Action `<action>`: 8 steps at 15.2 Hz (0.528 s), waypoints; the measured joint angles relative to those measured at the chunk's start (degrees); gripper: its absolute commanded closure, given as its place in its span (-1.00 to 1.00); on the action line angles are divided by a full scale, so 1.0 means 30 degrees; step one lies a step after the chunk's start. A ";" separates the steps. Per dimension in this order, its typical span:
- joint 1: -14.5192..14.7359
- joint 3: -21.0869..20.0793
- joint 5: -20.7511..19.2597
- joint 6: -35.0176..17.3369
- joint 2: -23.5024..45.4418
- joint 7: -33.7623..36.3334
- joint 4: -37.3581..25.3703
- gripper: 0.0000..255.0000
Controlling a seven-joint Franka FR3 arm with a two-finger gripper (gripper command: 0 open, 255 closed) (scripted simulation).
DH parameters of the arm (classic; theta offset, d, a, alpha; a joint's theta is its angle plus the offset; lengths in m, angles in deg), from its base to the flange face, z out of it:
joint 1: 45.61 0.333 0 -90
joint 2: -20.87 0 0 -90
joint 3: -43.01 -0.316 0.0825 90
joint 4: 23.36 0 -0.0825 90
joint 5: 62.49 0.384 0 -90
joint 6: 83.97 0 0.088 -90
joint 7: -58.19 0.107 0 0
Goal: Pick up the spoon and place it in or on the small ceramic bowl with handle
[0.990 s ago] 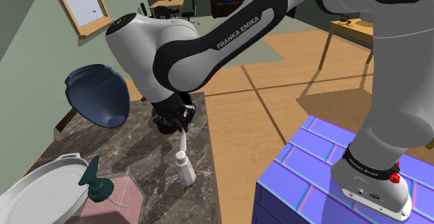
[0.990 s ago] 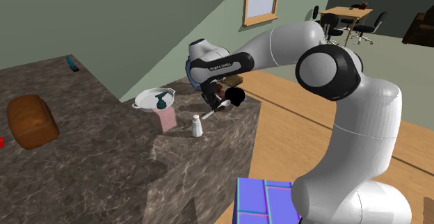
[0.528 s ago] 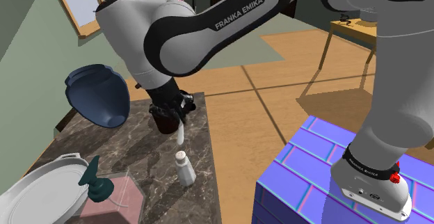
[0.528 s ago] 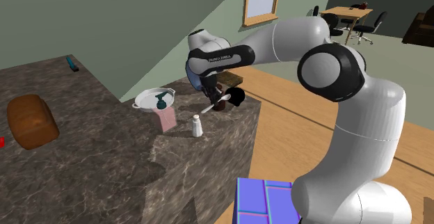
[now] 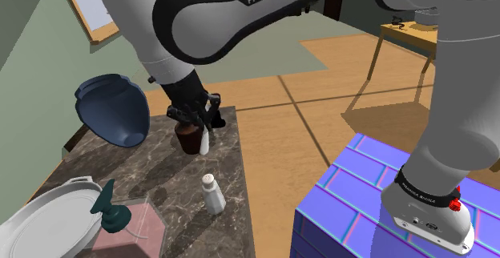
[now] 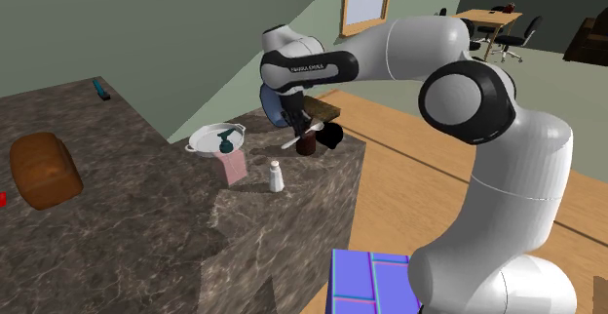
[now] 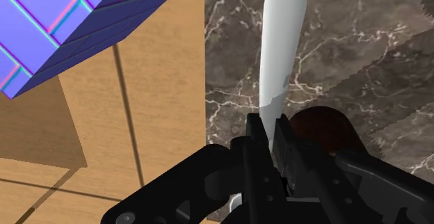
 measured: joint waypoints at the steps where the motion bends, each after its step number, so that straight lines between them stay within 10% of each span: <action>1: 0.0041 0.0076 -0.0118 0.0212 0.0173 -0.0136 -0.0371 1.00; 8: 0.0119 0.1332 -0.1721 0.1409 0.2629 -0.2142 -0.3979 1.00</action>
